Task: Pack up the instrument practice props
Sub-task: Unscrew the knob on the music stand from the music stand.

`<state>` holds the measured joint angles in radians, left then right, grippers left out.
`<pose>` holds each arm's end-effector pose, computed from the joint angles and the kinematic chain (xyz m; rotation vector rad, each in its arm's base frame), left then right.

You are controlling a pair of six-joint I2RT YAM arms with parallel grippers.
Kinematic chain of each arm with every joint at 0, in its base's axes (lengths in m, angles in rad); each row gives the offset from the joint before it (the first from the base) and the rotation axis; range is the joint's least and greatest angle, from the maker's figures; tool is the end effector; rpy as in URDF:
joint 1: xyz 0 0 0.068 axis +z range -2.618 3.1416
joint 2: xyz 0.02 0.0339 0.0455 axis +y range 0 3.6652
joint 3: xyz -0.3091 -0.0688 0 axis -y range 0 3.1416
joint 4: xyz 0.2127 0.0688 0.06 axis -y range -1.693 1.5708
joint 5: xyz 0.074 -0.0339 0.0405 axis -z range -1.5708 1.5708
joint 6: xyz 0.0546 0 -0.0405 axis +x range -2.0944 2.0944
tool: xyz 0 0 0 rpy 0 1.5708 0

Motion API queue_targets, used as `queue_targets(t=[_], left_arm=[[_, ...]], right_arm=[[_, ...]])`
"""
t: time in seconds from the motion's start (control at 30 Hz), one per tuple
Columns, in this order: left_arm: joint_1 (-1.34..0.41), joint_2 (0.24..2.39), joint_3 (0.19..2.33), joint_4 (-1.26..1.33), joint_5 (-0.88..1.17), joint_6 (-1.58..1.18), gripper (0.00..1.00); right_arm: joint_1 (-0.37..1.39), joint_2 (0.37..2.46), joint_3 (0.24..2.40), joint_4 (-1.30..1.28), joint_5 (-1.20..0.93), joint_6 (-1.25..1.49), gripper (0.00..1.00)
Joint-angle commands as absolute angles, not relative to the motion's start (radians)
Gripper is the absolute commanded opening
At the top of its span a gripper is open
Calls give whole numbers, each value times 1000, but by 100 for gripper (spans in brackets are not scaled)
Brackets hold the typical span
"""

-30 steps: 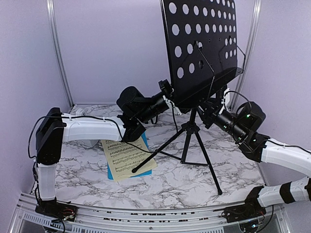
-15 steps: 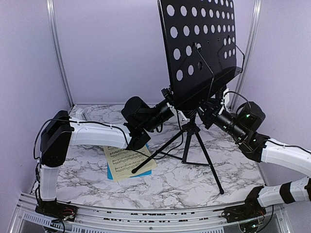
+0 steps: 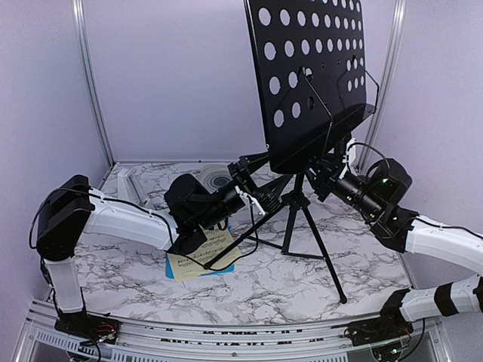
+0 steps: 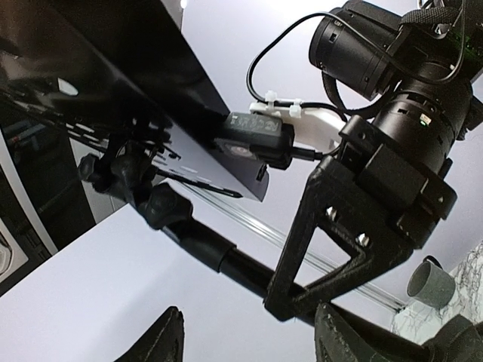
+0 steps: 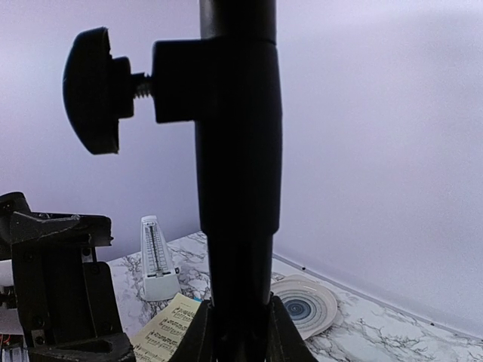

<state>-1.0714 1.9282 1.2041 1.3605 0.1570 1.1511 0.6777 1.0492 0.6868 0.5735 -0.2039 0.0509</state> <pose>0.1985 -0.3817 0.3831 0.9000 0.2832 0.0004 0.1573 0.1408 0.3889 -0.5972 1.2709 0.7472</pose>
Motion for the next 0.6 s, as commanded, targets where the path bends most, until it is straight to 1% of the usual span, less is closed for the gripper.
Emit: queue_targets(t=[0.0,0.1,0.2,0.3,0.37,0.47,0.57], left_arm=[[-1072,1861,1122,1499,74,1088,61],[-1092,1856,1093,1536,-16,1040,63],[-1113,1849,1077,1536,-87,1002,65],[-1127,1860,1094,1530,-98,981,65],[-1135,1882,1132,1519,-98,994,66],[-1144,1911,1192,1500,-75,1018,68],[-1144,1911,1219,1455,-41,1002,66]], right_arm=[[693,1026,666,570,-216,69,4],[700,1018,680,489,-134,78,0],[709,1009,697,425,-47,121,0],[727,1014,700,426,33,140,0],[736,1031,718,422,51,146,0],[747,1046,735,431,-19,117,0],[740,1024,706,479,-147,80,0]])
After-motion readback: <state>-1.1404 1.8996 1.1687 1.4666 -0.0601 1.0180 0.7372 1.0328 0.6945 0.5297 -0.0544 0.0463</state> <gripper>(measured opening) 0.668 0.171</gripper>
